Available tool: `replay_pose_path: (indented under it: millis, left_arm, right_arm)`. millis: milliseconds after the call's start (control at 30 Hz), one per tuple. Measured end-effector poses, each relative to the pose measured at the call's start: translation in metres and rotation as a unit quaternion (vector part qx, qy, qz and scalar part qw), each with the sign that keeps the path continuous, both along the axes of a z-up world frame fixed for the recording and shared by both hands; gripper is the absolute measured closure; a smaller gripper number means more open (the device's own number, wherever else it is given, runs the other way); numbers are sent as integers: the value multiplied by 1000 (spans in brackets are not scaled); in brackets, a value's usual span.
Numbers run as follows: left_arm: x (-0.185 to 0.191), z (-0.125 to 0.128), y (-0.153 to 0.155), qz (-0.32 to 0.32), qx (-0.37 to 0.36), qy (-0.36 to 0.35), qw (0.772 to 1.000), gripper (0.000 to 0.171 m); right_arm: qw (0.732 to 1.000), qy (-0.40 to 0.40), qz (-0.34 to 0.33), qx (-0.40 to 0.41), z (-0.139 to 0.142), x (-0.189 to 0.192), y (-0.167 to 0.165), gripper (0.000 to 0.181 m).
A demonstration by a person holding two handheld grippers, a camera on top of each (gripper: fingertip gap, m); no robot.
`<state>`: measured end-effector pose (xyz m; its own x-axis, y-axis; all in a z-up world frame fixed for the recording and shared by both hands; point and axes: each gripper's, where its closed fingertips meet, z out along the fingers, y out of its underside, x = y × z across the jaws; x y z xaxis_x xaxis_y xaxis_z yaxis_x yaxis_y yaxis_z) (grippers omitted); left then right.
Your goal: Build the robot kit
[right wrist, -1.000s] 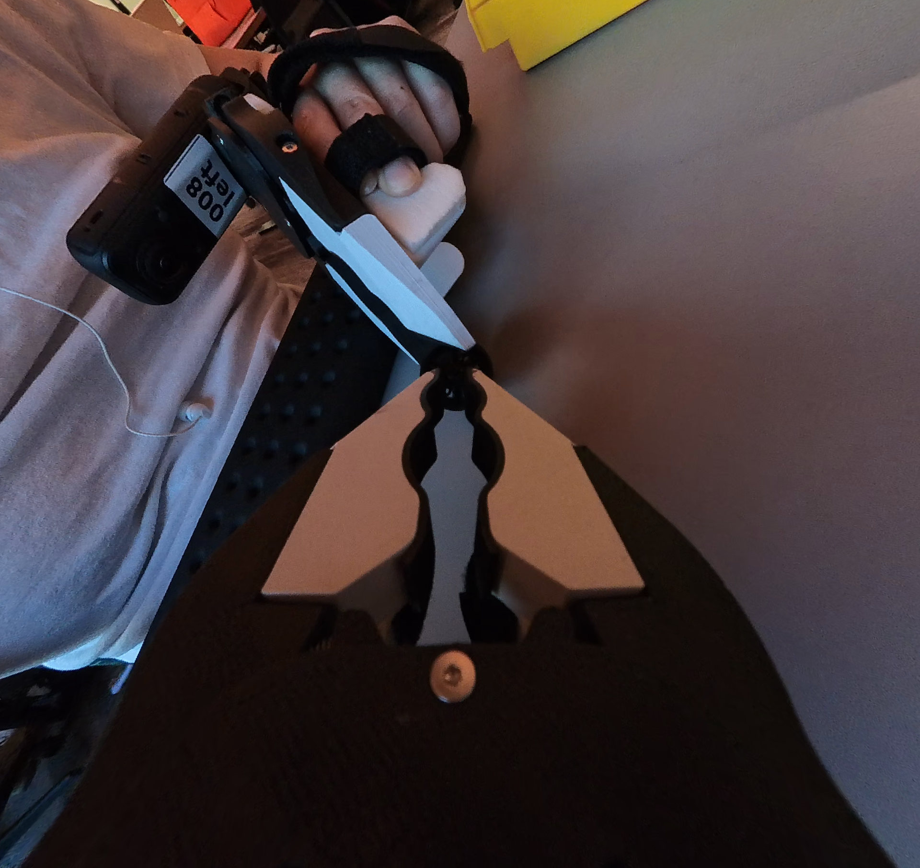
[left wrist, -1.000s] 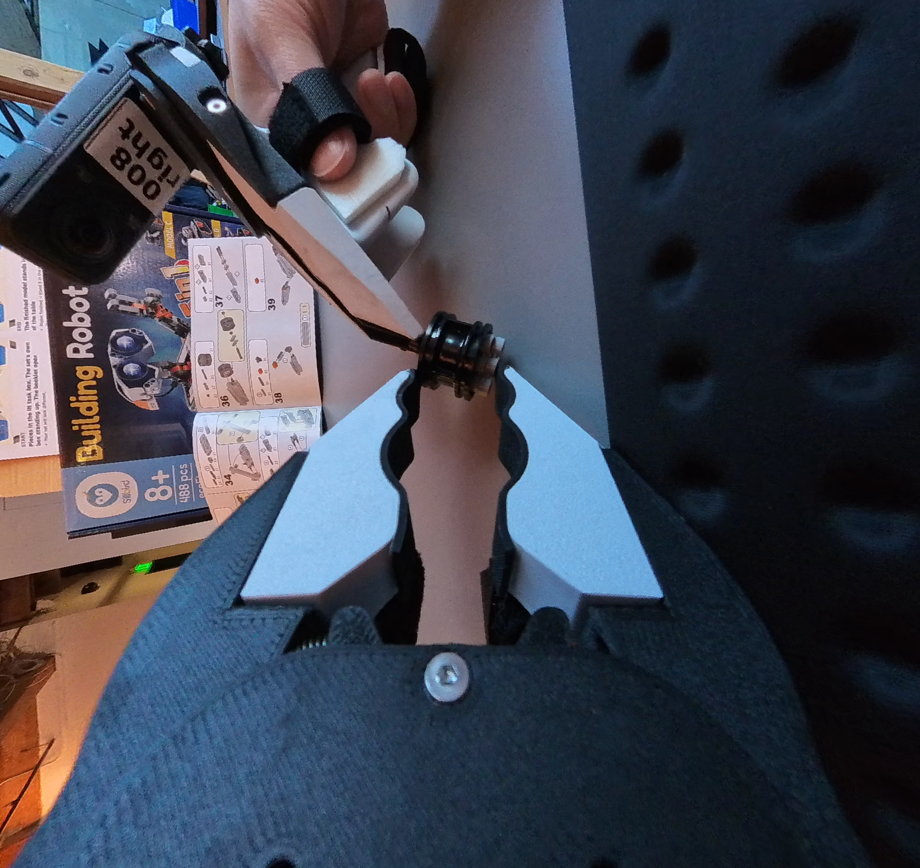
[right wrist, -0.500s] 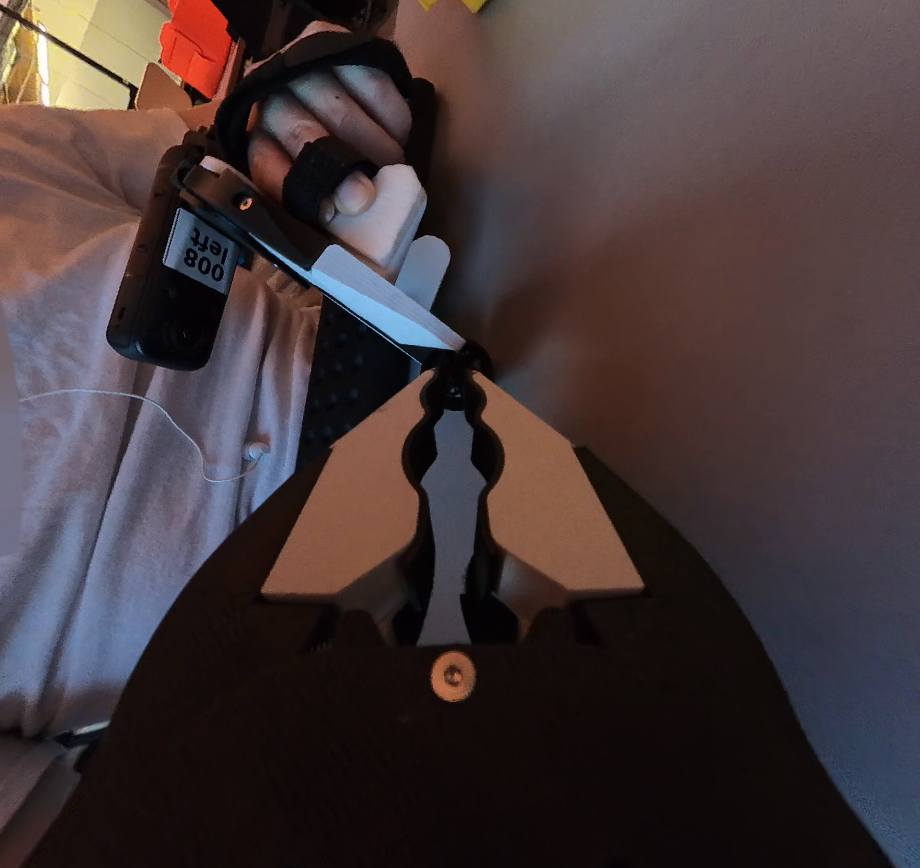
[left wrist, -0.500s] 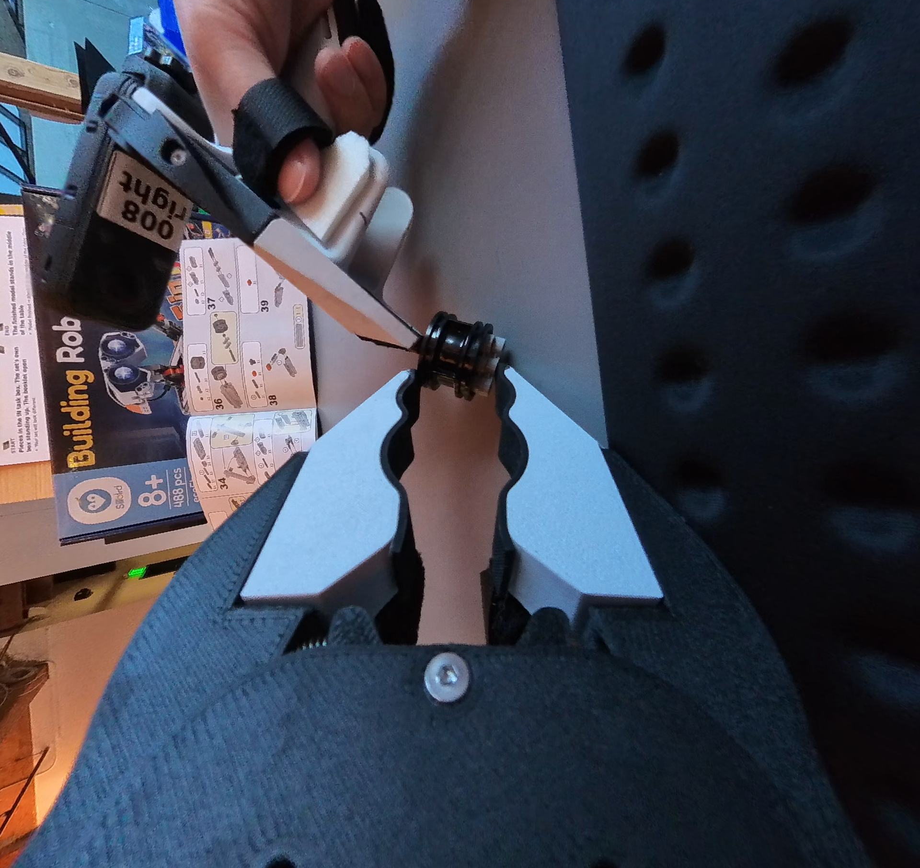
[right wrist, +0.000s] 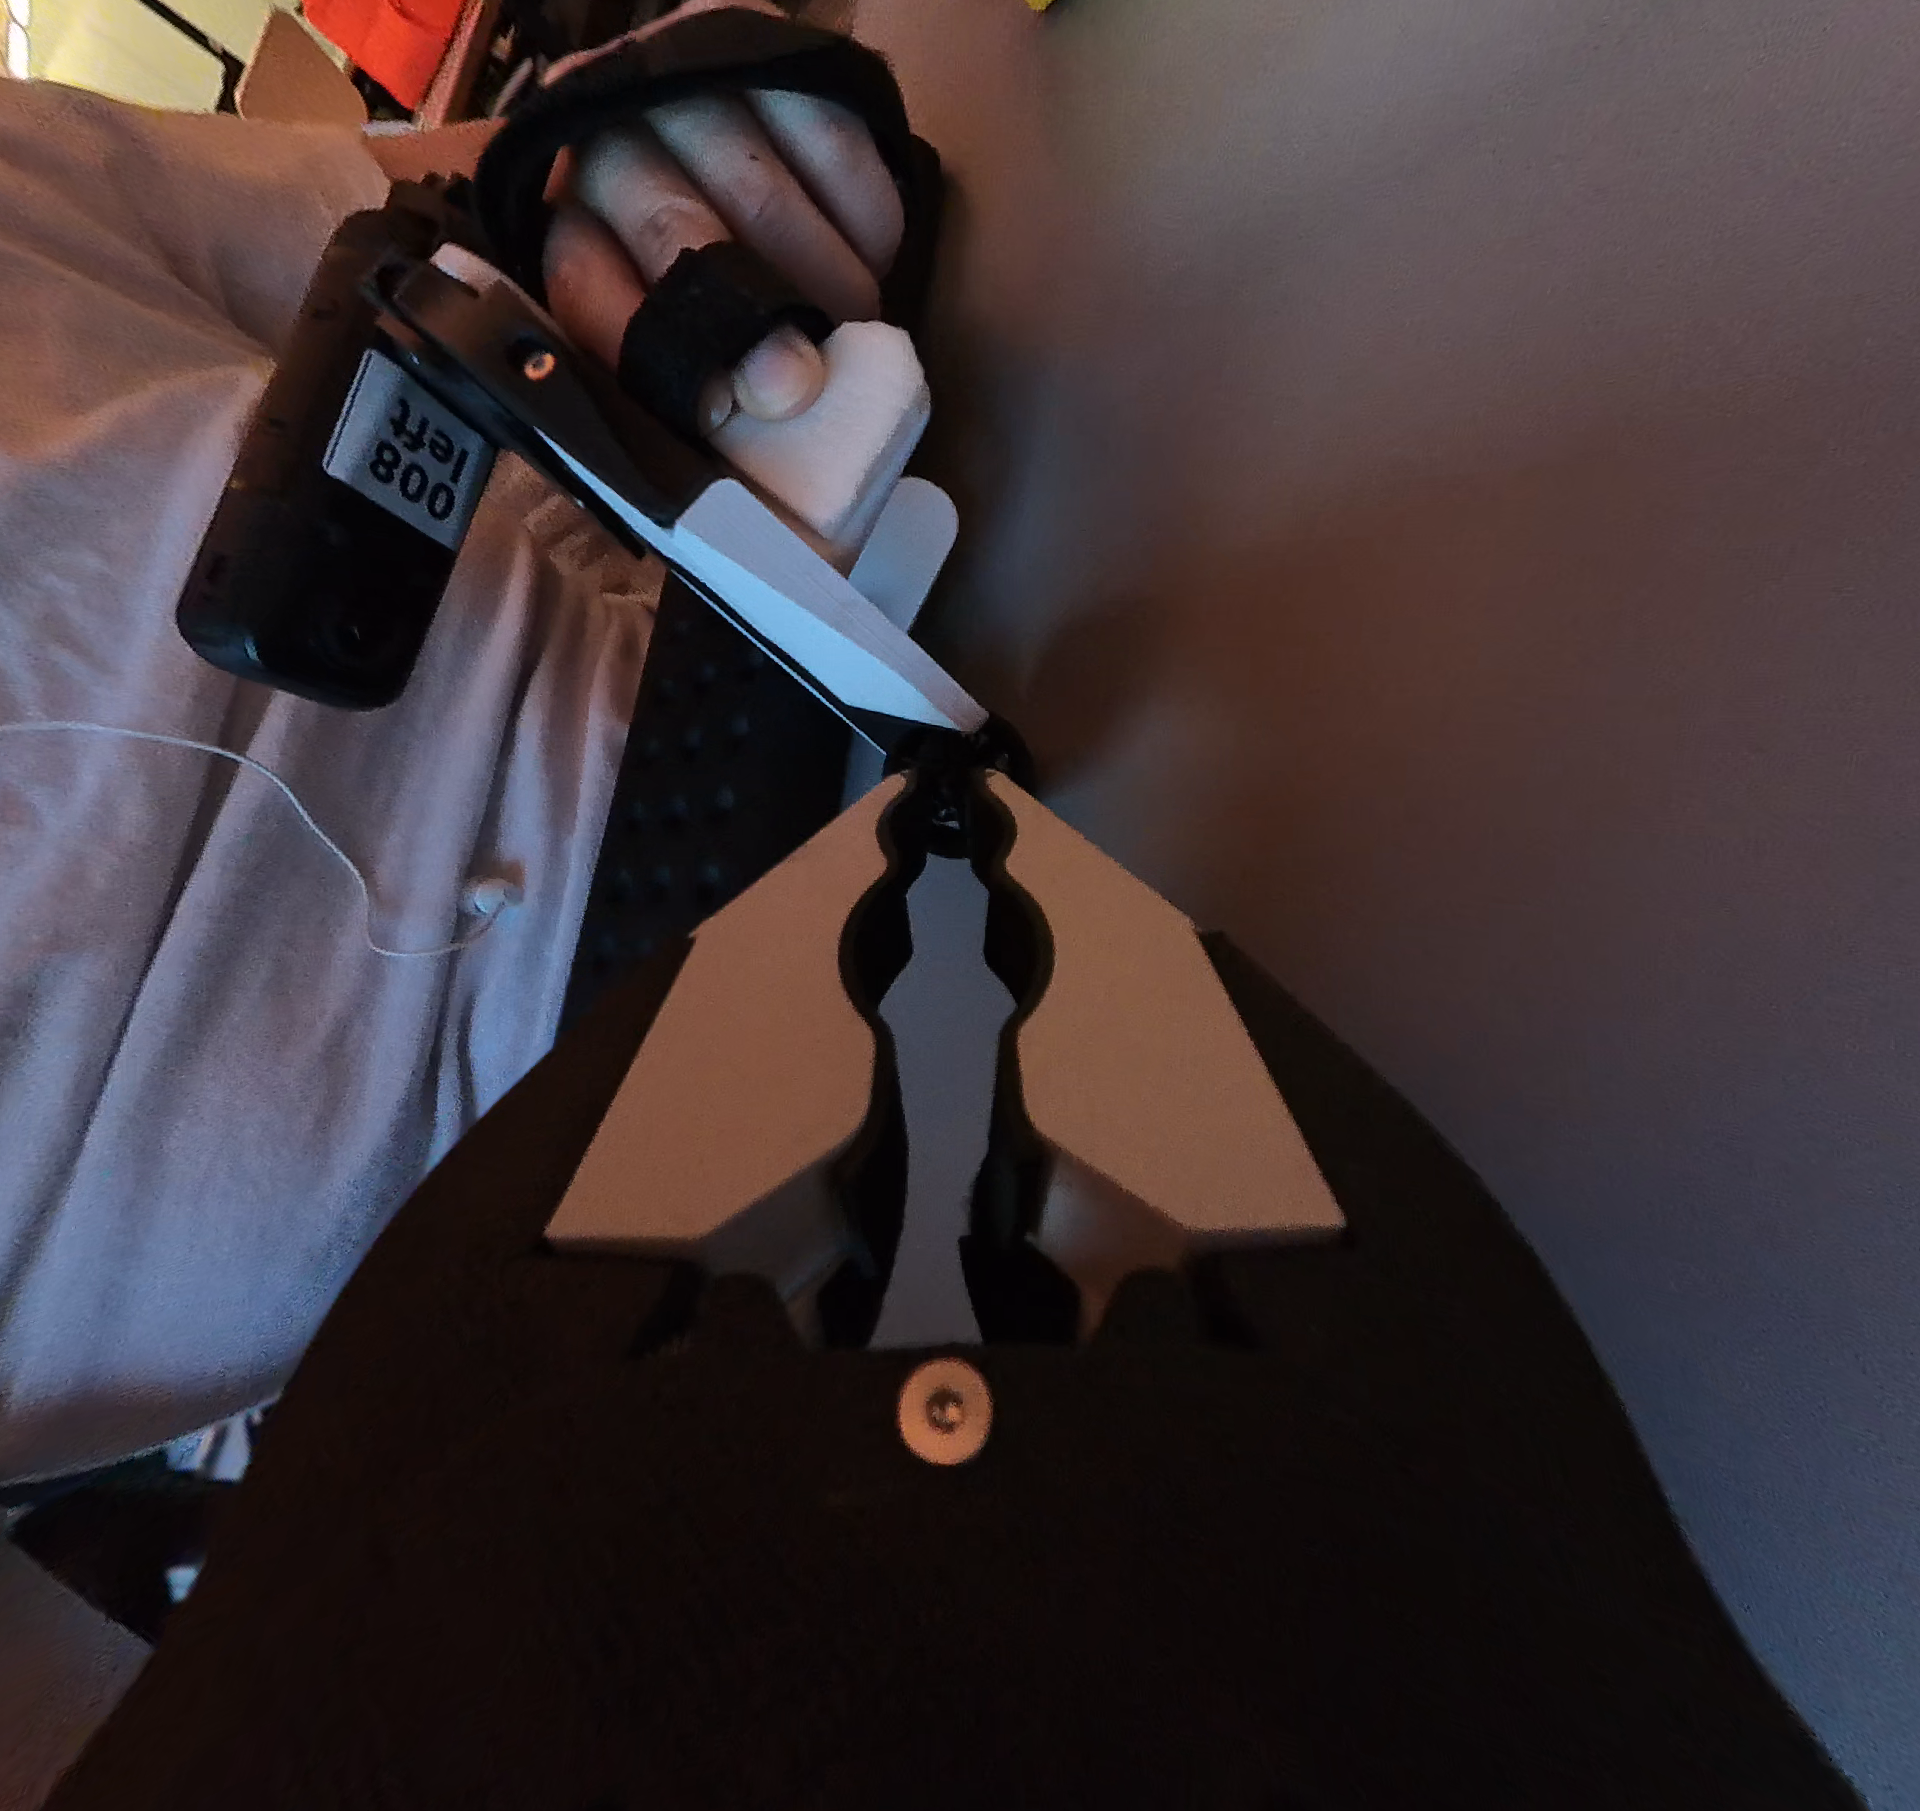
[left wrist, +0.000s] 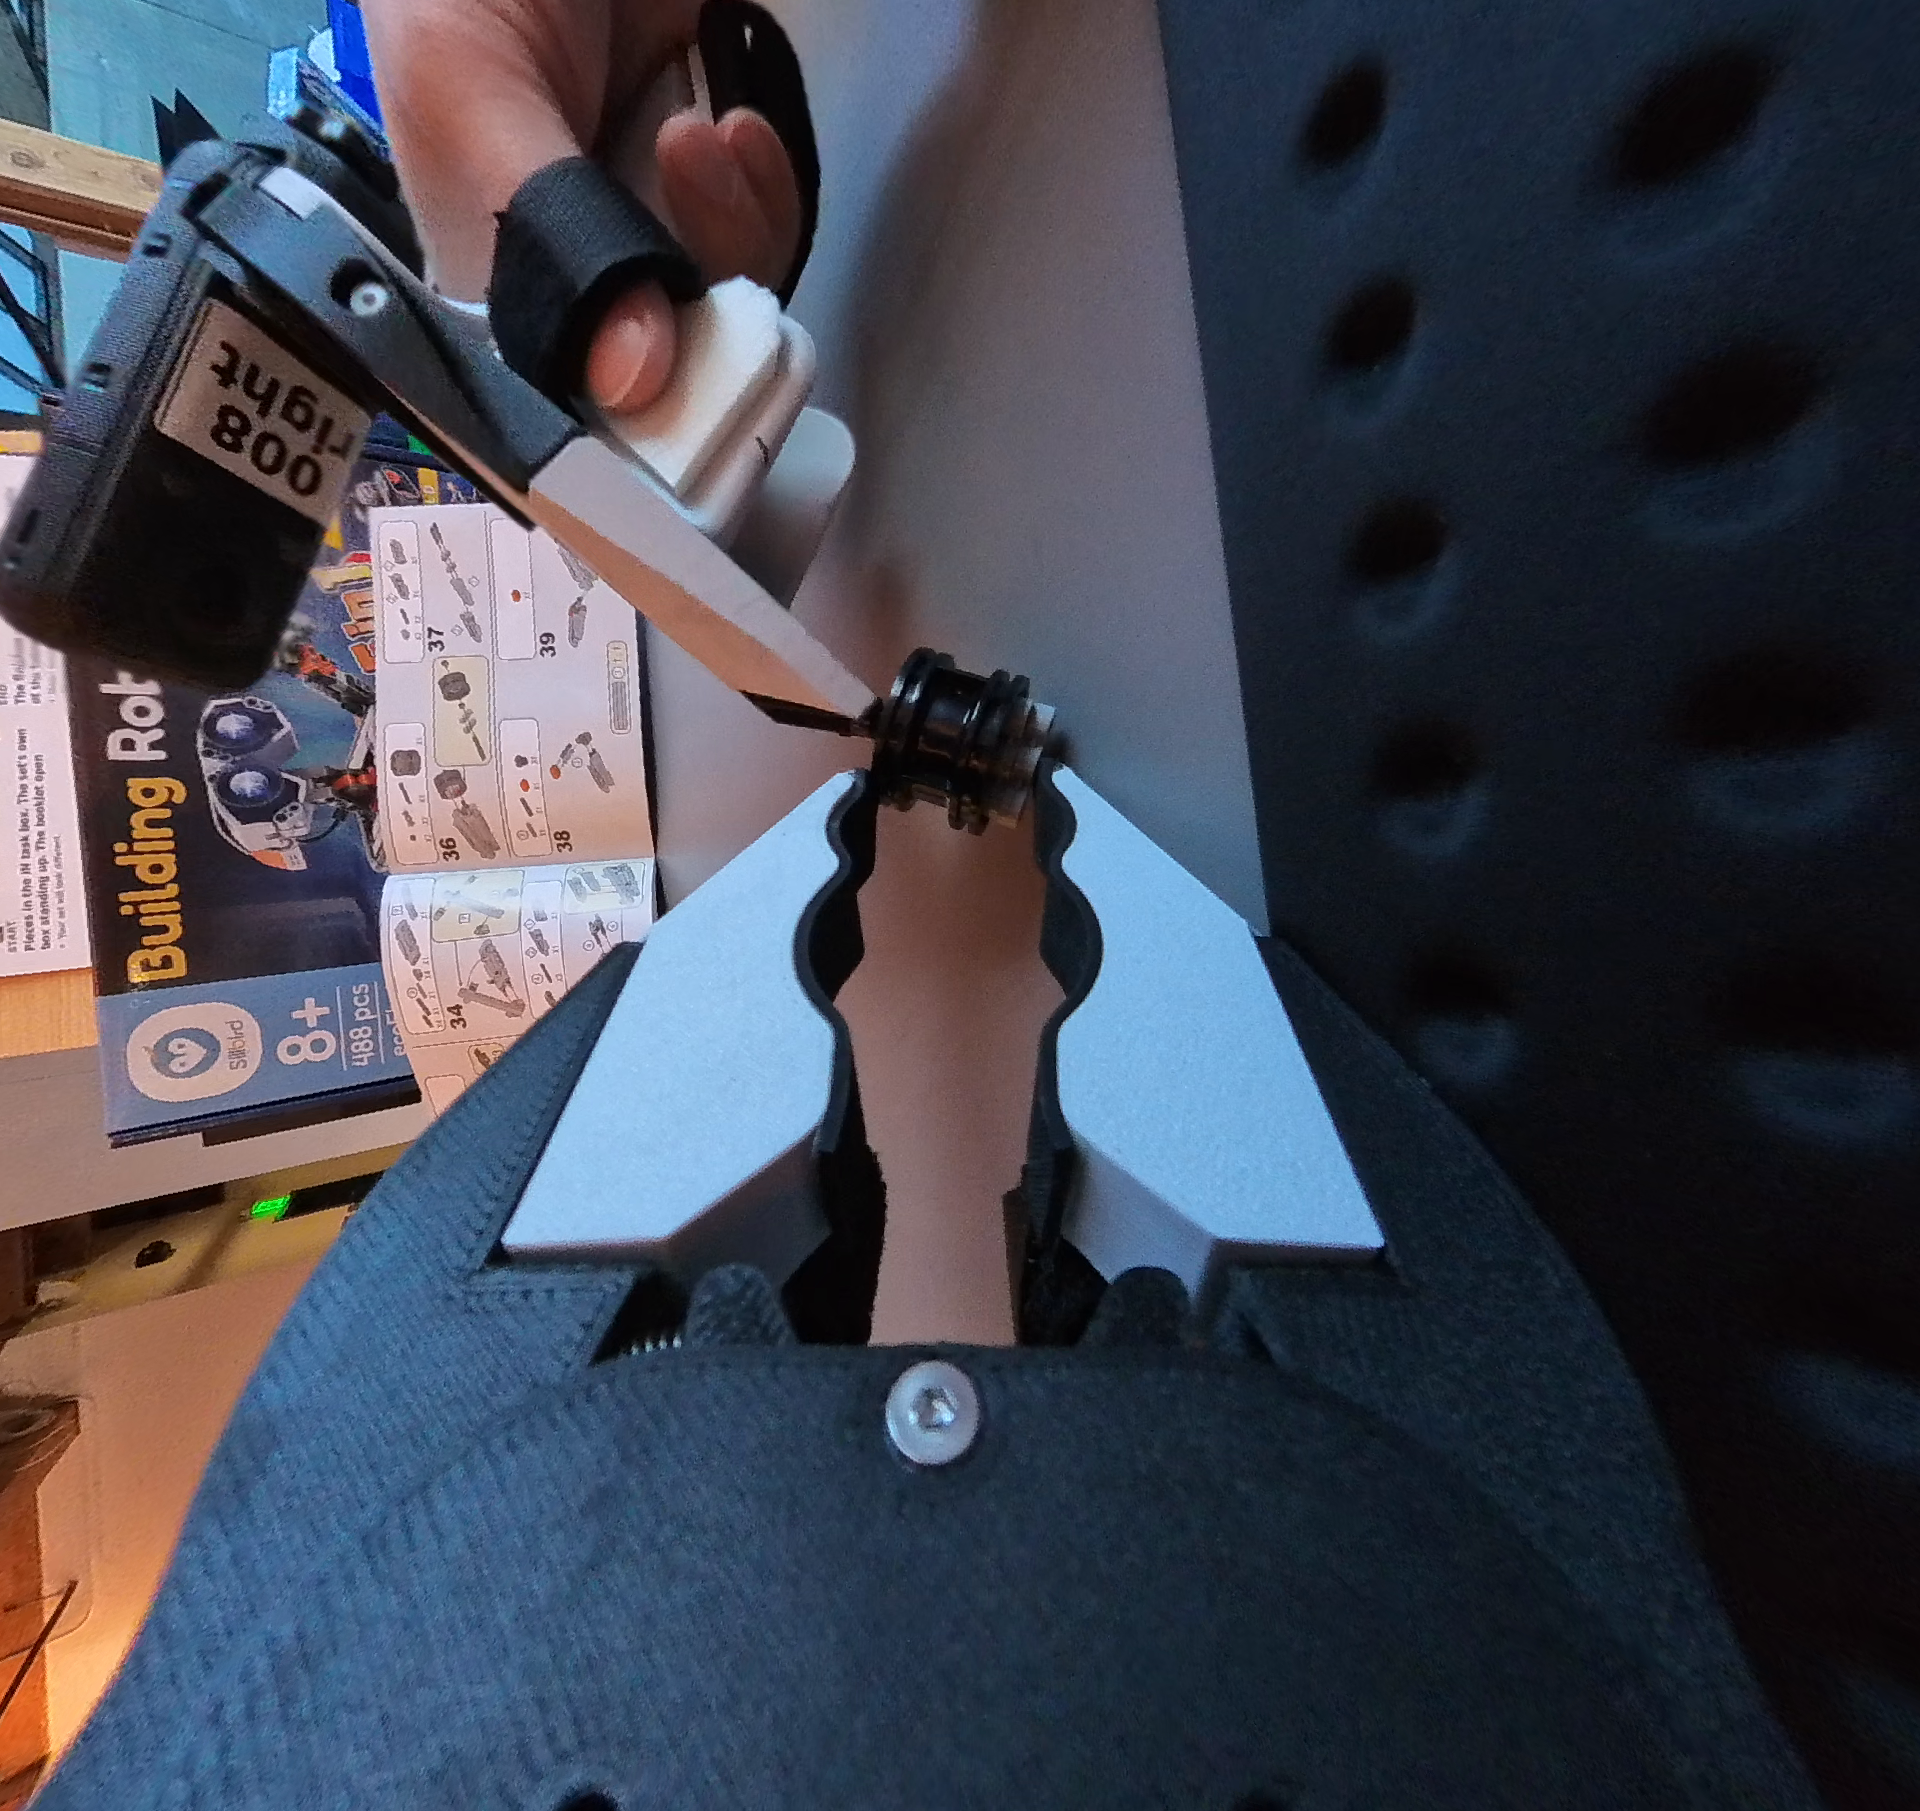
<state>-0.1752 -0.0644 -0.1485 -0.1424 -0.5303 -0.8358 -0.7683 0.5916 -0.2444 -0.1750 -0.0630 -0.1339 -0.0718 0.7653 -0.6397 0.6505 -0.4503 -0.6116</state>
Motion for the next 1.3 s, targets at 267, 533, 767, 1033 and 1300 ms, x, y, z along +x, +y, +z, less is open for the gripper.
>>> replay_pose_path:
  millis: [267, 533, 767, 1033, 1300]
  left_arm:
    - [1, 0, 0, -1, 1, 0, 1000, 142]
    - [1, 0, 1, -2, 2, 1, 1000, 143]
    - [1, 0, 1, -1, 3, 1, 1000, 142]
    - [2, 0, 1, -1, 3, 1, 1000, 142]
    - [2, 0, 1, -1, 3, 1, 1000, 142]
  right_arm:
    - [996, 28, 59, 59, -1, 1, 0, 175]
    - [996, 6, 68, 51, 0, -2, 1, 175]
    - [996, 10, 72, 48, 0, -1, 0, 175]
    - [997, 26, 58, 43, 0, 0, -1, 175]
    - [999, 28, 11, -15, 0, -2, -1, 175]
